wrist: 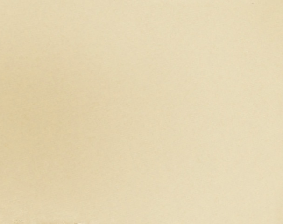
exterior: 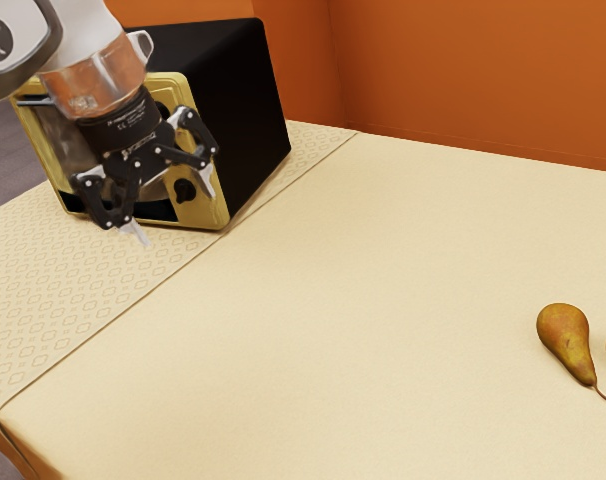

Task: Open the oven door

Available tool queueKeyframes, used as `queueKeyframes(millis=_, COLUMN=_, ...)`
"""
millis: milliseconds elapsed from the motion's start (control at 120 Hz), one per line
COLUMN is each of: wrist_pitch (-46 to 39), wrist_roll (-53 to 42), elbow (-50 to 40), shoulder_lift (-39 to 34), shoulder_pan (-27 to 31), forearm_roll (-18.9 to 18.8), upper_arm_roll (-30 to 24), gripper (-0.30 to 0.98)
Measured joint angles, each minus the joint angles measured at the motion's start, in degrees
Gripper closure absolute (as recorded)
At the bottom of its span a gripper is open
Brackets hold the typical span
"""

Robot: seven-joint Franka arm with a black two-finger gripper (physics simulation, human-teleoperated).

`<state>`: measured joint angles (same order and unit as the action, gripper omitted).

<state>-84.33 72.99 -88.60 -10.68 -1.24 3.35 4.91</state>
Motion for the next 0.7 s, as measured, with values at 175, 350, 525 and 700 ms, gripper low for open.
queueKeyframes(millis=175, wrist_pitch=-9.7, wrist_roll=10.9, elbow=3.3, shoulder_lift=5.7, shoulder_pan=3.1, forearm_roll=-0.1, upper_arm_roll=0.4, gripper=0.0)
queueKeyframes(millis=350, wrist_pitch=-21.9, wrist_roll=15.1, elbow=28.5, shoulder_lift=23.3, shoulder_pan=12.1, forearm_roll=-0.2, upper_arm_roll=0.6, gripper=0.0)
queueKeyframes(millis=525, wrist_pitch=-32.2, wrist_roll=15.2, elbow=32.9, shoulder_lift=30.9, shoulder_pan=25.4, forearm_roll=-0.1, upper_arm_roll=-8.1, gripper=0.0)
queueKeyframes(millis=700, wrist_pitch=-38.8, wrist_roll=13.5, elbow=33.2, shoulder_lift=34.9, shoulder_pan=31.7, forearm_roll=-0.2, upper_arm_roll=-9.1, gripper=0.0)
